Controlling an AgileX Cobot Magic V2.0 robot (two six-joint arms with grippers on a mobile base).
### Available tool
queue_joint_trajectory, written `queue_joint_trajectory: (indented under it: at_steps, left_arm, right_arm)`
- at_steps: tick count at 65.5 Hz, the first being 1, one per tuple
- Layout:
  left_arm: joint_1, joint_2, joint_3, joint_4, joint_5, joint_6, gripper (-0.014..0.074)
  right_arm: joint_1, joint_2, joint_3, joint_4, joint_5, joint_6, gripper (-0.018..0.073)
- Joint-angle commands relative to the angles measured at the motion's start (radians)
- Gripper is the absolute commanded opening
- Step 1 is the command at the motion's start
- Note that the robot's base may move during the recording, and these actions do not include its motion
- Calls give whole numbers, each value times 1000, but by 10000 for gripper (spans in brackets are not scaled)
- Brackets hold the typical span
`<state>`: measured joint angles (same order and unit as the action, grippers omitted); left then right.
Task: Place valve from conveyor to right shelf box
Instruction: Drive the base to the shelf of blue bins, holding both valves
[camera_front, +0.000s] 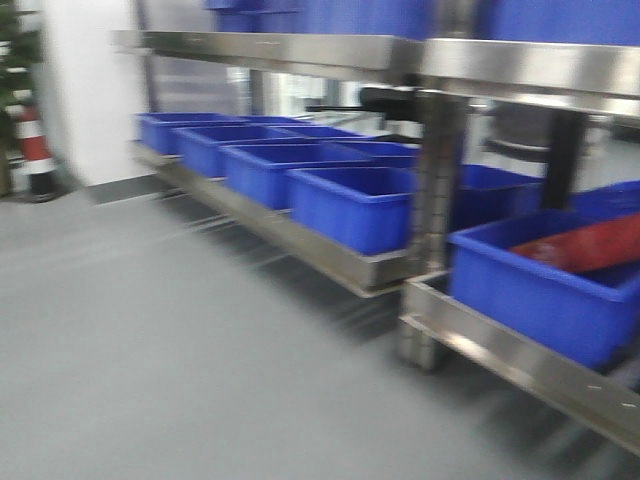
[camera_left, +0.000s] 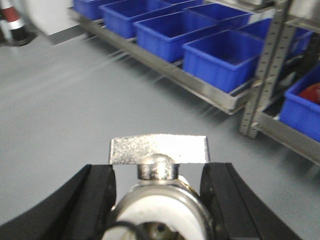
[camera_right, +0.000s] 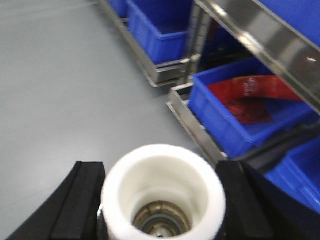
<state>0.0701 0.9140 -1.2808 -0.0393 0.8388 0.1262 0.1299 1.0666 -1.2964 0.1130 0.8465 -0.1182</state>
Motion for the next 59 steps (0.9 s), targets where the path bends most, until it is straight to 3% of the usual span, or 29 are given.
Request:
queue_joint_trajectory:
  at_steps: [1,59]
  left_arm:
    - [-6,-9,-10,-8,-50,-8,-111]
    - [-6,-9,-10,-8,-51,-8,-111]
  right_arm:
    - [-1,-14,-18,-8,-68,-3,-153]
    - [-1,-14,-18,-8,-71,-3,-153]
